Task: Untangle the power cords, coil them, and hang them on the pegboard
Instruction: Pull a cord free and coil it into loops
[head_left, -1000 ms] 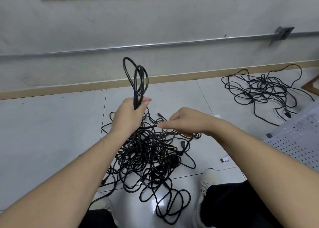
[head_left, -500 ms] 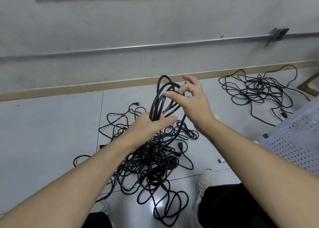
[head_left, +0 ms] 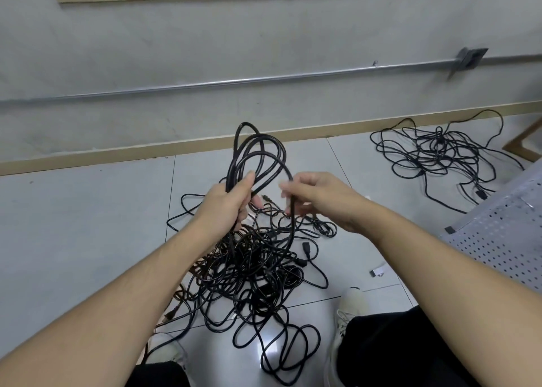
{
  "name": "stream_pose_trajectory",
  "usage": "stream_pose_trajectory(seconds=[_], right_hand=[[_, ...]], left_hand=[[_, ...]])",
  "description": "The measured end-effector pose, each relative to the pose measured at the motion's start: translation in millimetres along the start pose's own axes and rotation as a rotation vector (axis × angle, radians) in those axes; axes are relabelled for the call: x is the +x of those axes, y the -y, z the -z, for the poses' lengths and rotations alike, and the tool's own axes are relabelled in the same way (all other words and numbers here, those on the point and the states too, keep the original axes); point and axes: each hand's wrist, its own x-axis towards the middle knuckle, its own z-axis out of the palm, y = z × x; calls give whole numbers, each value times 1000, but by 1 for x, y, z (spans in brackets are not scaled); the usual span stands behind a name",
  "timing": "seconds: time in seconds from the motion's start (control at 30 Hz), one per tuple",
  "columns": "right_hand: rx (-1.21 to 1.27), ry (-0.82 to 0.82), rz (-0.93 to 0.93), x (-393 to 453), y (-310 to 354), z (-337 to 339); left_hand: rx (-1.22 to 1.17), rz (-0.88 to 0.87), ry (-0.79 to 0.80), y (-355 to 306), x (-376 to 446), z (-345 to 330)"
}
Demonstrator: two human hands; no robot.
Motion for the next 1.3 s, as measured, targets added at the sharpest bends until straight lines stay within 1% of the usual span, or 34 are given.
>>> stream_pose_trajectory(seconds=[0.07, 0.13, 0.17, 0.23, 0.3, 0.37, 0.4, 0.5, 0.6, 0.67, 0.7, 0.8, 0.87, 0.93, 1.03, 1.1, 1.23, 1.3], right_hand=[[144, -168, 104, 1, 7, -2], [259, -323, 143, 4, 10, -6], [269, -376, 131, 5, 11, -9], [189, -470, 86, 11, 7, -15], [106, -519, 67, 12, 8, -20], [79, -487, 72, 13, 10, -20], [111, -454, 51, 12, 10, -20], [346, -350, -11, 11, 9, -22], [600, -279, -7, 9, 13, -25], [746, -214, -22, 8, 17, -25], [775, -195, -46, 7, 19, -25], [716, -214, -143, 7, 19, -26], [676, -245, -149, 8, 19, -28], [678, -258, -120, 9, 22, -29], [616, -266, -121, 6, 23, -27], [580, -289, -118, 5, 20, -26], [530, -367, -55, 6, 17, -26], [637, -317, -43, 7, 17, -25]], left_hand=[[70, 9, 33, 0, -2, 1], [98, 3, 110, 1, -4, -4], [107, 2, 146, 2, -5, -8], [113, -22, 219, 2, -8, -15], [87, -62, 266, -1, -11, -19], [52, -75, 306, -5, -13, -17], [48, -70, 332, -5, -13, -15], [39, -13, 419, -2, -14, -10], [-20, 21, 481, -4, -14, -9], [-43, 13, 482, -6, -14, -10], [-28, 4, 463, -6, -14, -10], [90, 11, 371, -2, -13, -8], [56, 26, 345, -1, -12, -8], [0, 22, 383, -3, -12, -7], [157, 3, 456, -7, -14, -6], [195, 24, 507, -8, -15, -4], [80, 105, 614, -10, -22, -14], [-14, 149, 627, -11, -27, -24]])
